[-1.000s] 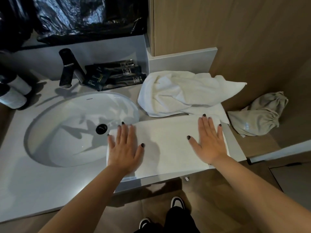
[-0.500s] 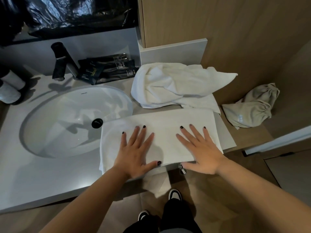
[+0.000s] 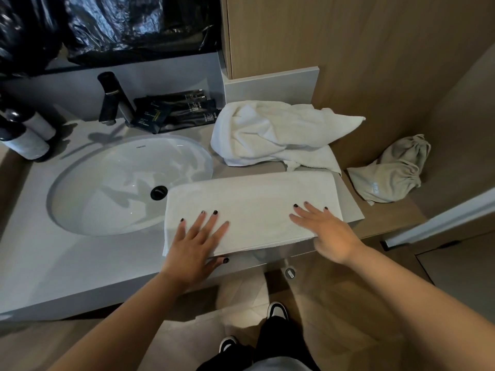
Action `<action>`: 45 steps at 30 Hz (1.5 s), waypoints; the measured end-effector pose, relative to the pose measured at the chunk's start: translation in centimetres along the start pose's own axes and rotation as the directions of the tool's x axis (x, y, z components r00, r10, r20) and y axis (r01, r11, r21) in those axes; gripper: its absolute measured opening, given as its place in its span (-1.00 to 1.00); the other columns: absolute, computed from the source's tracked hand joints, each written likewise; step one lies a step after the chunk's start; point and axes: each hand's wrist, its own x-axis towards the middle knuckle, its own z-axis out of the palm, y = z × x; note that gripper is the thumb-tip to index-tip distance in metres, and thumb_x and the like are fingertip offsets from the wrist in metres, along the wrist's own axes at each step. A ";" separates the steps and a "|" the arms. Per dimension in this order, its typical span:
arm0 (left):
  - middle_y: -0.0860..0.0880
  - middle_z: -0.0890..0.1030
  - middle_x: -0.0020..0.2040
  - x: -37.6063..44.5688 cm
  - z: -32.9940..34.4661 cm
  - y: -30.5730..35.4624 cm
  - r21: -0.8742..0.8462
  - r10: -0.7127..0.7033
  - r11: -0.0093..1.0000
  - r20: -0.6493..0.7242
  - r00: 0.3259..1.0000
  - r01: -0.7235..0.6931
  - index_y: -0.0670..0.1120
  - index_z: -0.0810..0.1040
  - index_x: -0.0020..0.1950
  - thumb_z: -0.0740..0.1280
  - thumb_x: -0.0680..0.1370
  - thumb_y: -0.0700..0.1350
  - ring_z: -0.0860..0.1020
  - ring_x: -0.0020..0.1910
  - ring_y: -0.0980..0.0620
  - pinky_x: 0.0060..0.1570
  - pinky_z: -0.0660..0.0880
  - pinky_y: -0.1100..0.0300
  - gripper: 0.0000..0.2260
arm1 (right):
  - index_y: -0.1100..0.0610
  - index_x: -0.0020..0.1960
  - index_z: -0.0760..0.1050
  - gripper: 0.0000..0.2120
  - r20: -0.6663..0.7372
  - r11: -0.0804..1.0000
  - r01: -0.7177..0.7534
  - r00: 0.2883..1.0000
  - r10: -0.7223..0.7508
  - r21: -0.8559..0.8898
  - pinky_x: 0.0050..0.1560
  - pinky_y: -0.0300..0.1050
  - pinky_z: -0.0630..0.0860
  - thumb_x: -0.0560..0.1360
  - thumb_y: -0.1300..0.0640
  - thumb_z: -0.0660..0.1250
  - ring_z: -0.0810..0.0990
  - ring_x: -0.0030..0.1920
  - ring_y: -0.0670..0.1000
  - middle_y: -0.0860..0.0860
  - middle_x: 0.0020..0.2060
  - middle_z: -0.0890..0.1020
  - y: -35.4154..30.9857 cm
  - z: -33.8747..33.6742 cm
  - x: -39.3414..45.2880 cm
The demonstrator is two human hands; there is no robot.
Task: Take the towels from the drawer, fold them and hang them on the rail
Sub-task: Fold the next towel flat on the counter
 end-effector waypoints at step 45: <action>-0.20 0.50 0.31 6.3 -4.3 -2.8 -0.053 -0.461 0.885 -0.243 0.854 0.463 -0.13 0.40 0.39 0.27 0.56 -0.12 0.50 0.24 -0.24 0.14 0.42 -0.10 -0.61 | 0.22 0.21 0.40 -0.64 -0.389 0.791 -0.554 0.690 0.610 0.258 -0.14 0.01 0.35 0.62 -0.06 0.18 0.61 -0.06 0.27 0.22 -0.08 0.64 4.0 -1.6 4.5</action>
